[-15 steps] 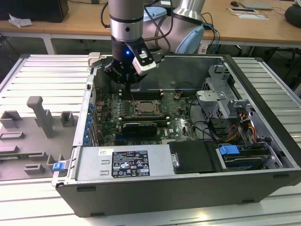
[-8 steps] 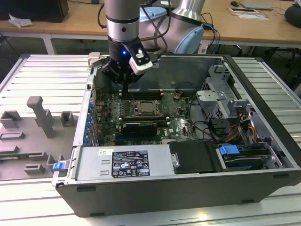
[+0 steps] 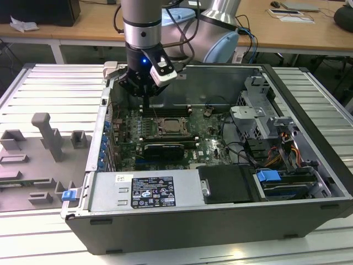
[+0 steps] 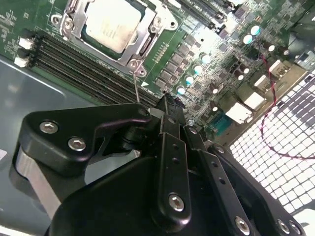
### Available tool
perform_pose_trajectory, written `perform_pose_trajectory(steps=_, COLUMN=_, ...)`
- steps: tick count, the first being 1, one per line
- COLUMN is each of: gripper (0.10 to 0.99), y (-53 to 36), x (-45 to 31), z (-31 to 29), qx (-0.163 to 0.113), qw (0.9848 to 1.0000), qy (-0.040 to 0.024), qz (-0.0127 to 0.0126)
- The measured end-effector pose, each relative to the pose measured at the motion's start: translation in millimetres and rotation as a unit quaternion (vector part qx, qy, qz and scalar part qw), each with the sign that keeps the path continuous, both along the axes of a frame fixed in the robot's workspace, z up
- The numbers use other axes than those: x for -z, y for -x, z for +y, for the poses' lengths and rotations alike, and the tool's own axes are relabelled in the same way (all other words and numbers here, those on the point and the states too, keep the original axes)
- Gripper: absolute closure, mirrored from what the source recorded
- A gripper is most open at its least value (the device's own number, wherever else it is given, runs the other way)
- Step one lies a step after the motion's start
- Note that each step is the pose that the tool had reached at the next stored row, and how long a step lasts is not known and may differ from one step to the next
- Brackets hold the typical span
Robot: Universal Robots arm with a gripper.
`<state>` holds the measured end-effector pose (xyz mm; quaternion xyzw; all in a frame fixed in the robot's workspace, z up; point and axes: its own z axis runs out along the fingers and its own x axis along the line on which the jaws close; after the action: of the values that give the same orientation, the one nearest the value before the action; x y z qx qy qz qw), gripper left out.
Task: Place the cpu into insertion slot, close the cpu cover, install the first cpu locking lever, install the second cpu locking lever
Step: 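Install the first cpu locking lever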
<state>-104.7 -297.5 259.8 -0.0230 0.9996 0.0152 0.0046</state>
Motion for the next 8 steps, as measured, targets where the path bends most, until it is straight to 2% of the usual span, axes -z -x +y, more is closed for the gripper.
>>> perform_pose_trajectory(steps=4, gripper=0.98, y=0.0, x=1.2, z=5.5, qx=0.0, qw=1.0, qy=0.0, qz=-0.0001)
perform_pose_trajectory(steps=8, gripper=0.98, y=-2.4, x=2.1, z=7.9, qx=0.0, qw=1.0, qy=0.0, qz=-0.0001)
